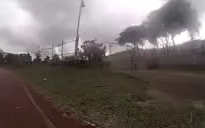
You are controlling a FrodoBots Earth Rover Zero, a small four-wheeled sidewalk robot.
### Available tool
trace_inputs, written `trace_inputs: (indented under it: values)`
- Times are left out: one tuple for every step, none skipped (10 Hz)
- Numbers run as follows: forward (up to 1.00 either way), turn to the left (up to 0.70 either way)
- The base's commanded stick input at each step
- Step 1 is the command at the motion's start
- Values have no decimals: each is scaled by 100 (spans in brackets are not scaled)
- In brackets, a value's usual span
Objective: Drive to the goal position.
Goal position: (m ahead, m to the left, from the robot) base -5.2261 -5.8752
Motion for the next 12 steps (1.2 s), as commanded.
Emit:
trace_inputs:
  values:
    - [0, 0]
    - [0, 0]
    - [0, 0]
    - [0, 0]
    - [-2, 0]
    - [-24, 0]
    - [-37, 0]
    - [-41, 0]
    - [-37, 0]
    - [-23, 0]
    - [0, 0]
    - [0, 0]
